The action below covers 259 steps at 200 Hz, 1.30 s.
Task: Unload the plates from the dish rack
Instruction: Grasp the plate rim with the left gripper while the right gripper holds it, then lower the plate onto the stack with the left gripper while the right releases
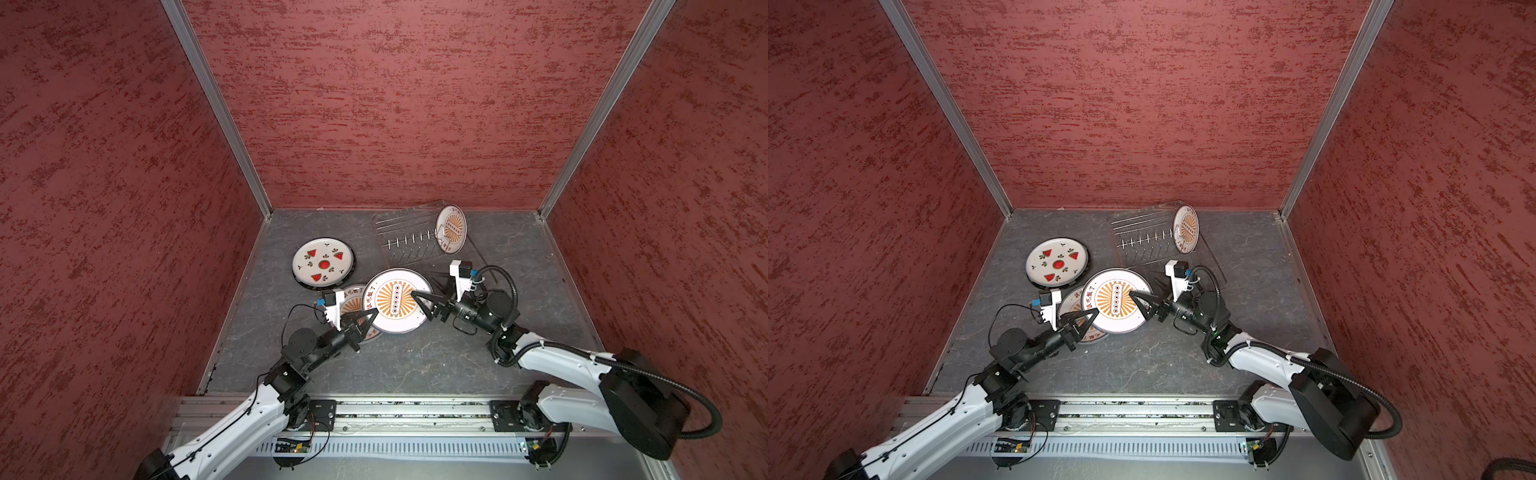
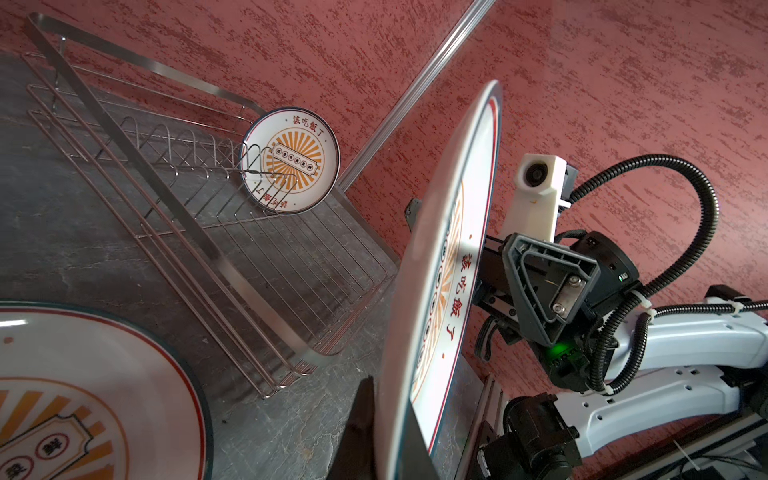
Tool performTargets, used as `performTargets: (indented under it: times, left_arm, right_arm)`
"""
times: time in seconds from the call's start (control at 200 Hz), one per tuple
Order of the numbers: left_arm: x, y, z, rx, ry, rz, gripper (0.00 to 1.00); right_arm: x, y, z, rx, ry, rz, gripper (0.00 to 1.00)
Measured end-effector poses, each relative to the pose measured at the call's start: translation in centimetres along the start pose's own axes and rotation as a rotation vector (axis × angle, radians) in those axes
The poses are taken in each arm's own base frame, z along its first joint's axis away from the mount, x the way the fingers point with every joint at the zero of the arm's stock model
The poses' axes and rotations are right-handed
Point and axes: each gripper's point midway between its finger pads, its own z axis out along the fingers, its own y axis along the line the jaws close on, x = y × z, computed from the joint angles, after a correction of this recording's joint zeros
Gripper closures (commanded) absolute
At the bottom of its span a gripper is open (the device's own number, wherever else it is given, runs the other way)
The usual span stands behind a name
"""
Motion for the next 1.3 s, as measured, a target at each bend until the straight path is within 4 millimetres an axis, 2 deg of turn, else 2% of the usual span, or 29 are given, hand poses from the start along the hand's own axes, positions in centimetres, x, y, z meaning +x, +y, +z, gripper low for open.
performTargets:
  times: [0.23, 0.346, 0.471, 0.696, 1.102, 1.298]
  left_arm:
    - [-1.7, 1.5, -1.3, -0.080, -0.084, -0.080, 1.00]
    - [-2.0, 3.5, -2.1, -0.174, -0.118, -0.140, 1.00]
    - [-1.9, 5.7, -2.9, -0.265, -0.137, -0.202, 1.00]
    - [-0.9, 8.8, -4.3, -0.402, -0.132, -0.297, 1.00]
    - [1.0, 11.3, -5.7, -0.569, -0.078, -0.403, 1.00]
    - [2.0, 12.6, -6.2, -0.641, -0.054, -0.472, 1.00]
  right_arm:
    - [-0.1, -0.3, 0.0, 0.019, -0.006, 0.000, 0.01]
    - [0.3, -0.7, 0.2, 0.029, 0.008, 0.002, 0.01]
    - [1.2, -1.3, 1.3, 0.045, 0.055, 0.015, 0.01]
    - [2.1, -1.5, 3.0, 0.055, 0.123, 0.004, 0.01]
    - [4.8, -1.5, 4.8, 0.088, 0.232, -0.042, 0.01]
    - [4.9, -1.2, 5.6, 0.104, 0.244, -0.073, 0.01]
